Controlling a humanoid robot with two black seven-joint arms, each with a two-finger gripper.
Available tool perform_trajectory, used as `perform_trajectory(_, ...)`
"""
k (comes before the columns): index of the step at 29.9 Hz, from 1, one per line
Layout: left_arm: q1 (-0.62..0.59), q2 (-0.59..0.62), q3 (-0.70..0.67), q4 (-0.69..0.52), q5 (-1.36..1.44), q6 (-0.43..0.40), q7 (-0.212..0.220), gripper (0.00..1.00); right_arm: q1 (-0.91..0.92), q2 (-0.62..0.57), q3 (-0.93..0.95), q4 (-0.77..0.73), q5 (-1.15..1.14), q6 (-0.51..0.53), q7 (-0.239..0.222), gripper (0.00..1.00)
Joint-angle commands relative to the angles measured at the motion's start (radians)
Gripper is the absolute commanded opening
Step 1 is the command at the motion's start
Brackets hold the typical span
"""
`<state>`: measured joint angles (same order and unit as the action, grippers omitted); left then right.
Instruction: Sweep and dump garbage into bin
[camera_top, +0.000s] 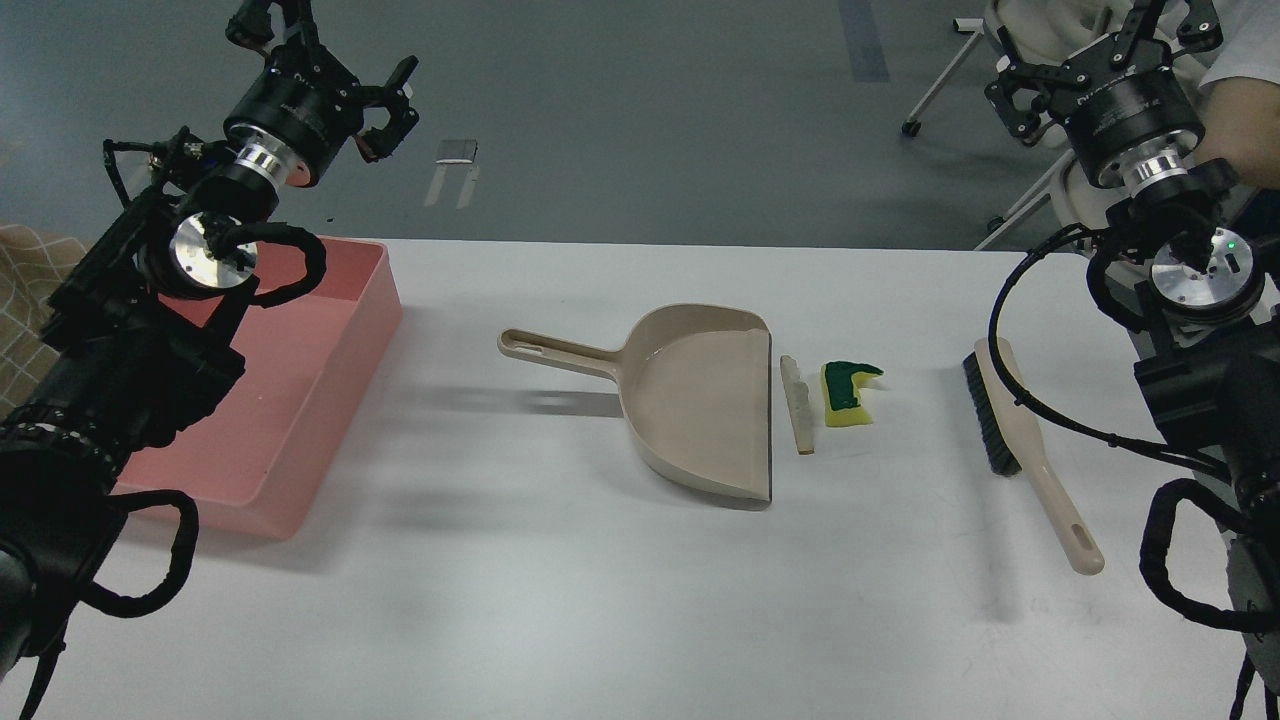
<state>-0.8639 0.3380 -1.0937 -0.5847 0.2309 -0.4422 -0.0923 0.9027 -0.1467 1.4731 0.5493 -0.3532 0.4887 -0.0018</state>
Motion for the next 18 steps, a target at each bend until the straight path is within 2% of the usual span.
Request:
perform_trajectory(1,0.002,-0.004,0.002,0.000,0.004,-0.001,-0.001,0.99,-0.002,0.001,-0.002,0.005,-0.001,0.000,0.000,1.00)
perform_trajectory(18,0.003,-0.007,0.011,-0.018,0.001,-0.006,-0.004,0.99,-0.002,-0.007,0.001,0.021,-0.001,0.000,0.003,1.00)
